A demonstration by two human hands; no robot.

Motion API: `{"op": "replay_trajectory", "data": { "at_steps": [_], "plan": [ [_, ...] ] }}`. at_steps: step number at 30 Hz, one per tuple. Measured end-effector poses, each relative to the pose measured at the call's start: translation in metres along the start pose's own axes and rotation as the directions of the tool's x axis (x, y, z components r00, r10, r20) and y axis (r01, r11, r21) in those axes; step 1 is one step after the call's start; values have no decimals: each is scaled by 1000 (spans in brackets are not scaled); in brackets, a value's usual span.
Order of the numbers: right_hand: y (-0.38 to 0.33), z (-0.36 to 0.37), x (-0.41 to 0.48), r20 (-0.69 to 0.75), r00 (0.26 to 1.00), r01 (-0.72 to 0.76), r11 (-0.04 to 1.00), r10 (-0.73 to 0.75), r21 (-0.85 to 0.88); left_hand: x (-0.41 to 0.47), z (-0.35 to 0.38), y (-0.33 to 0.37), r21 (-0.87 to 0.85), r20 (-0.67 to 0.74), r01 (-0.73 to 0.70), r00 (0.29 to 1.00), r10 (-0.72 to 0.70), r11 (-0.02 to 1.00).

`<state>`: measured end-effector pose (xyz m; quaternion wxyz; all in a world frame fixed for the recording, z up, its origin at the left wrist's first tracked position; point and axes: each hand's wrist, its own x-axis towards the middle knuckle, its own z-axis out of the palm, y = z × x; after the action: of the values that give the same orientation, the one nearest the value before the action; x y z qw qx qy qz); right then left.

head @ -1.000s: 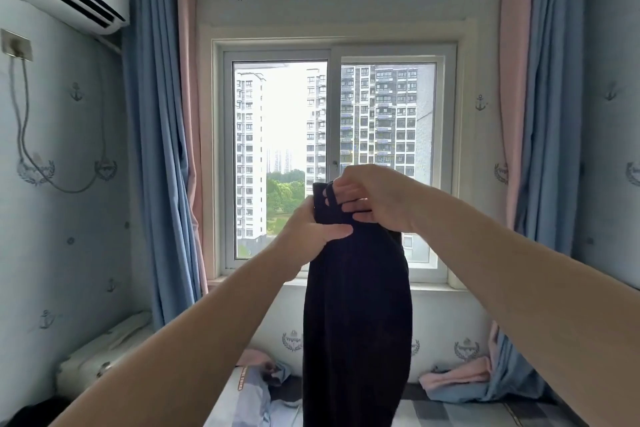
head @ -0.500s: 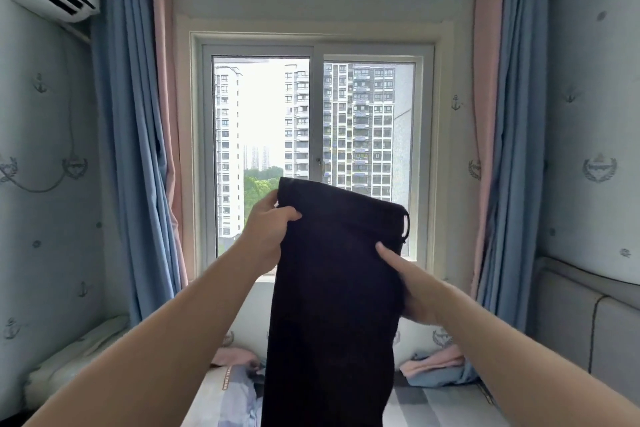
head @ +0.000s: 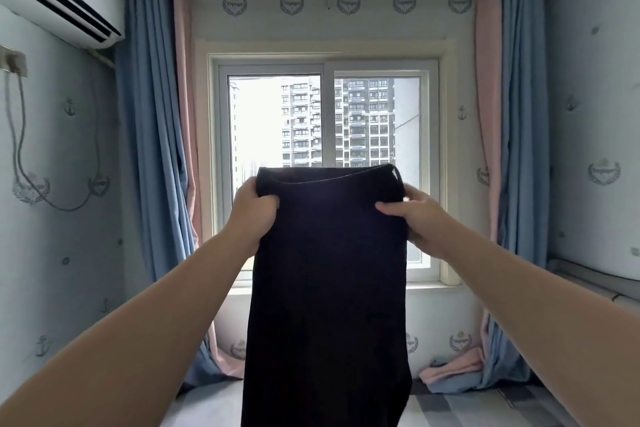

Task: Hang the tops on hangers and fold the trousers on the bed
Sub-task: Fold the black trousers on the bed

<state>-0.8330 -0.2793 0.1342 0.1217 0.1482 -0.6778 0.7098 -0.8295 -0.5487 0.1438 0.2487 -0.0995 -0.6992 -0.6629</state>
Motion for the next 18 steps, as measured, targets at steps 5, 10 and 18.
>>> {"op": "replay_trajectory", "data": {
  "at_steps": [5, 10, 18],
  "plan": [
    [-40, 27, -20, -161, 975, 128, 979, -154, -162, -18, -17, 30, 196, -130, -157, 974, 185, 968],
    [-79, 37, -64, -216, 943, 201, 951, -253, -235, -59, -34, 64, 274, -166, -258, 936, 309, 926],
    [-111, 33, -183, -244, 920, 238, 932, -306, -272, -163, -56, 105, 231, -142, -298, 931, 335, 926]
  ]
}}
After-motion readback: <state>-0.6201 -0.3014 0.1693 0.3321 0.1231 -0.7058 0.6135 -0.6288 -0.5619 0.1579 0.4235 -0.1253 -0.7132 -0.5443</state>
